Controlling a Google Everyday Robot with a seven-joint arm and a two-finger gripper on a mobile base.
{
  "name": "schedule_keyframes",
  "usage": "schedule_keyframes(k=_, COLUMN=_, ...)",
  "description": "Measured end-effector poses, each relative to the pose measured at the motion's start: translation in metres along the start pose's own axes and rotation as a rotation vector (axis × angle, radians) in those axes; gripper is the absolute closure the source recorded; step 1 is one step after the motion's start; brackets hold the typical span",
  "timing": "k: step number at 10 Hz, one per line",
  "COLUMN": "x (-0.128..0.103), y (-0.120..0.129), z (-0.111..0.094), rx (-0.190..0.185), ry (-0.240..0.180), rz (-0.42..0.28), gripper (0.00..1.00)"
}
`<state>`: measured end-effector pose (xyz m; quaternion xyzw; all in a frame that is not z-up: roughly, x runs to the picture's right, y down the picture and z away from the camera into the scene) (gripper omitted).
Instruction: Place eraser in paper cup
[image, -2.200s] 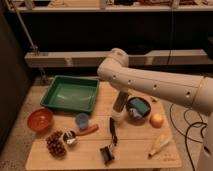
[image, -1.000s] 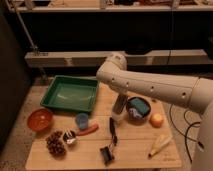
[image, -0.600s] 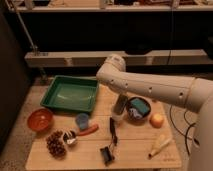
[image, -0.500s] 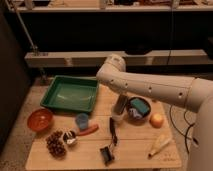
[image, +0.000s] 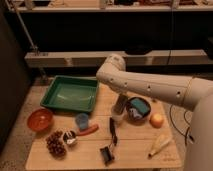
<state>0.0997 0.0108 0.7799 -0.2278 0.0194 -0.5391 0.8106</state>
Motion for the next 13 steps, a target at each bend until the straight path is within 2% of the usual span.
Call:
schedule_keyframes(k=1, x=0.0, y=-0.001, z=0.0, rx=0.002, ry=-0.001, rz=-0.001, gripper=0.22)
schedule_keyframes(k=2, x=0.0, y=-0.002, z=0.0, rx=0.003, ry=-0.007, rz=0.002, gripper=0.2)
schedule_keyframes(k=7, x=0.006, y=0.001, z=0.0, rx=0.015, ry=-0.051, rz=0.044, gripper=0.2)
schedule_keyframes(k=13, x=0.013, y=0.009, z=-0.005, rx=0.011, ry=-0.023, rz=0.053, gripper=0.2)
